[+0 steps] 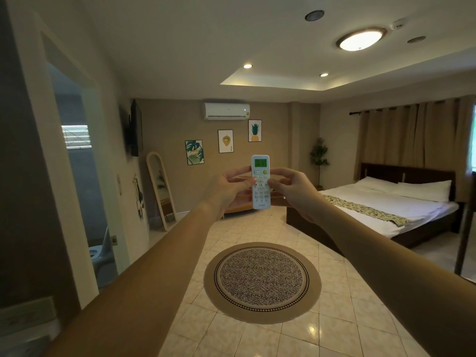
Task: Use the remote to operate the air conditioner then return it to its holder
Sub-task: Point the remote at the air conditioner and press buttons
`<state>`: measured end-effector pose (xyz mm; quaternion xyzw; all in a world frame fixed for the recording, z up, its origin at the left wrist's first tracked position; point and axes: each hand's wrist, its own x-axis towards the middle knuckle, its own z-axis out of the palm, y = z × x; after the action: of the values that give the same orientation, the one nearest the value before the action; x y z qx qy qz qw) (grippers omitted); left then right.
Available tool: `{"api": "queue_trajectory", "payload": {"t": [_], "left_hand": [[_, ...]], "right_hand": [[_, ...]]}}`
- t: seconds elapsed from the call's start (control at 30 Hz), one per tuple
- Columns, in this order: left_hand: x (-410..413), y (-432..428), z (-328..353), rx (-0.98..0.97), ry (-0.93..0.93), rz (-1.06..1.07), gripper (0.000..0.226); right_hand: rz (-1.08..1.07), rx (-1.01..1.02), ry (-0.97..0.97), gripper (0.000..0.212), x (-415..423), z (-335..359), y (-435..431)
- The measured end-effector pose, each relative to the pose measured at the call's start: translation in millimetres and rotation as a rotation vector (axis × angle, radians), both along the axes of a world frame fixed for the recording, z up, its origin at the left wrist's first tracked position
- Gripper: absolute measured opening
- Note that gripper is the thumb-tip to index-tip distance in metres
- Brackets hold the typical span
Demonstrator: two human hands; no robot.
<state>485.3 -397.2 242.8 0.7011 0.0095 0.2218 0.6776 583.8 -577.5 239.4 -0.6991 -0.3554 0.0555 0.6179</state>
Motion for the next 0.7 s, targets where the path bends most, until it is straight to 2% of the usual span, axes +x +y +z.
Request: {"api": "queue_trajectory", "payload": {"t": [0.7], "left_hand": [[-7.6,-25.1,-2.7,-0.005,0.022,0.007,0.043]], "right_hand": [[0.017,0.012,0.012,0.024,-6.7,-5.0,-21.1]]}}
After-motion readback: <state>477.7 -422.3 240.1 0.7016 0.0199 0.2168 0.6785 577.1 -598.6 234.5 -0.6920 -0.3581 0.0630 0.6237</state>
